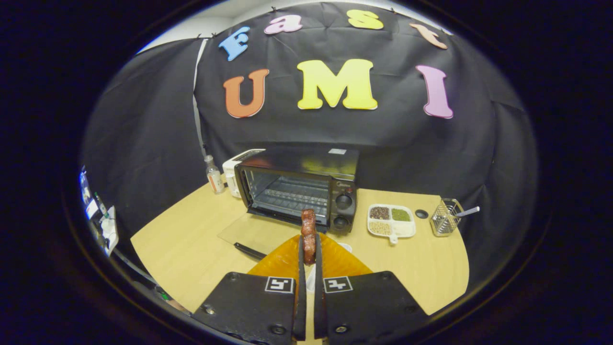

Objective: Open the toaster oven, put the food inside, and close the toaster oven door.

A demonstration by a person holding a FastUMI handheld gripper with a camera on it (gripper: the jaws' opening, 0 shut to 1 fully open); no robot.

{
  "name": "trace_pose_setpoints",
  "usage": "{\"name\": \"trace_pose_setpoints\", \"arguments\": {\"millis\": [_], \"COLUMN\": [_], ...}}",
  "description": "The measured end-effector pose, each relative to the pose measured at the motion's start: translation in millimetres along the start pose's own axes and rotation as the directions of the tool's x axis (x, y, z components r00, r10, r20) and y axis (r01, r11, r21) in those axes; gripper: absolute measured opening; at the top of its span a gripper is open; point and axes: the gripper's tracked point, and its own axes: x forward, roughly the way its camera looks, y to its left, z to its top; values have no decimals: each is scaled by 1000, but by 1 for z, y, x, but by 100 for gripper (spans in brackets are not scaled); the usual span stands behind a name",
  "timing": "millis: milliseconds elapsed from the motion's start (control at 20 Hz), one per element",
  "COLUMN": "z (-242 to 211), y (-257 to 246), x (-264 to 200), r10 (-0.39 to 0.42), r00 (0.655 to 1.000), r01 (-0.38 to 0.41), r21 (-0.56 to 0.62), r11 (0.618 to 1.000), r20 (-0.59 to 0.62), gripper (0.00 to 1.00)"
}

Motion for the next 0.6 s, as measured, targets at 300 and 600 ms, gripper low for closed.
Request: {"name": "trace_pose_setpoints", "arguments": {"millis": [300,600], "z": [-7,-17], "y": [47,69], "x": [50,105], "r10": [-8,-84], "r00": [1000,996], "r01": [7,80], "r21": [45,105], "r11": [999,991], "r20": [22,33], "gripper": [9,9]}}
